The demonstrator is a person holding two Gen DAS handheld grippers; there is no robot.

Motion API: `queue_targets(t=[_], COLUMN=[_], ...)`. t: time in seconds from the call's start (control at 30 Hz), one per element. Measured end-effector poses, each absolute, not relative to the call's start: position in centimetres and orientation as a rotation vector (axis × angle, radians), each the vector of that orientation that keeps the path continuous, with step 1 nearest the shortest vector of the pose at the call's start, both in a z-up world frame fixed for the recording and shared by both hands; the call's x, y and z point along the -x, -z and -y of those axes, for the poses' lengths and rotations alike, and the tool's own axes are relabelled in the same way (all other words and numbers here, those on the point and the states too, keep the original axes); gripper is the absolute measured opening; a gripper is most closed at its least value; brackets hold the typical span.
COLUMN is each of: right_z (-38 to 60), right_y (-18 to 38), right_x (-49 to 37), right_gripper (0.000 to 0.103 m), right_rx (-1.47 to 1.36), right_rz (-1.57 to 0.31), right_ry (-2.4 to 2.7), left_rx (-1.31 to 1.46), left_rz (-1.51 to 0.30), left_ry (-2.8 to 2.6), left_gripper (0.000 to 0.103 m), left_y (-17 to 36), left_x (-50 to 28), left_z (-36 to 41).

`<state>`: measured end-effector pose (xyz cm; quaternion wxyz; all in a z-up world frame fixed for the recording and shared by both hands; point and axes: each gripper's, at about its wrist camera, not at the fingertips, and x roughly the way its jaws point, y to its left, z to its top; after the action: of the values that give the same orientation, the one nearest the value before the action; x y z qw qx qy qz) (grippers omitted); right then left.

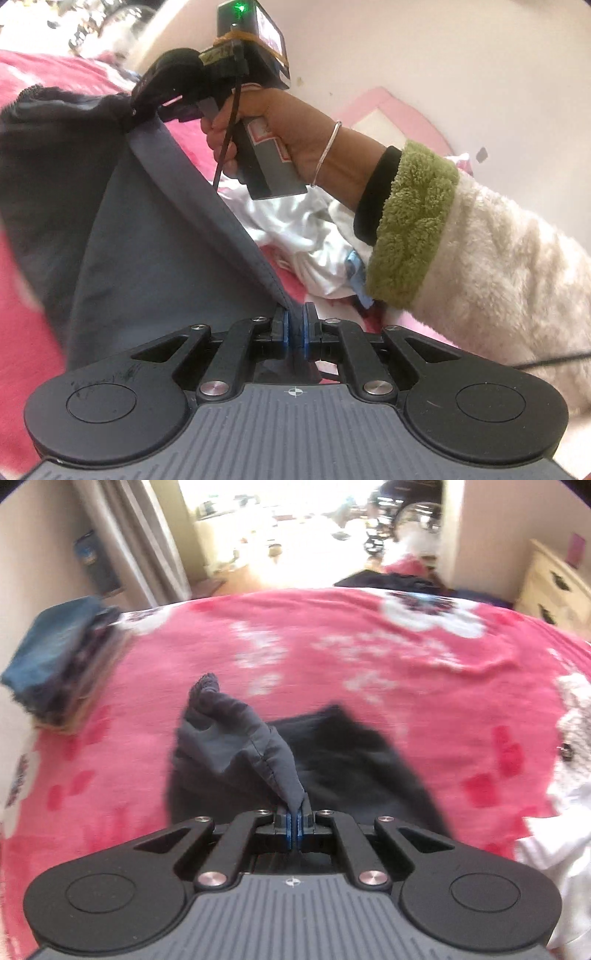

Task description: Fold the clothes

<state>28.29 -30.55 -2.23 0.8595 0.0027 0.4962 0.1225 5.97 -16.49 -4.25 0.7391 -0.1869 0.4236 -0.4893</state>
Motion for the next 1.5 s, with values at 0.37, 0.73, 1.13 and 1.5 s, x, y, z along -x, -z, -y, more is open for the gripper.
queue_targets(t=[0.37,0.73,1.13,1.5], right_z=[38.9,48.5,54.0,53.3], right_y=[8.2,2.3,0.0,8.3], right_x=[-30.9,-23.5,-1.8,-0.4], right_gripper=[0.008,0.041,0.044,0.046], right_rx=[-0.022,-0.171,-0.55,-0.549], right_rz=[-1.06,-0.942,-0.873,-0.918], right_ry=[-0.207,-0.117,-0.087,-0.031], left_rx=[0.325,0.474,0.409,0.339], left_rz=[-1.039,-0.979,-0.966,-1.039], left_ry=[1.09,1.12,0.918,0.83], left_gripper=[0.022,0.067,0.069,0.068], left_y=[8.5,5.6,4.2,9.3], left_x=[-7.3,-4.4,-4.5,-2.1], left_z=[25.6,21.4,14.1,10.9])
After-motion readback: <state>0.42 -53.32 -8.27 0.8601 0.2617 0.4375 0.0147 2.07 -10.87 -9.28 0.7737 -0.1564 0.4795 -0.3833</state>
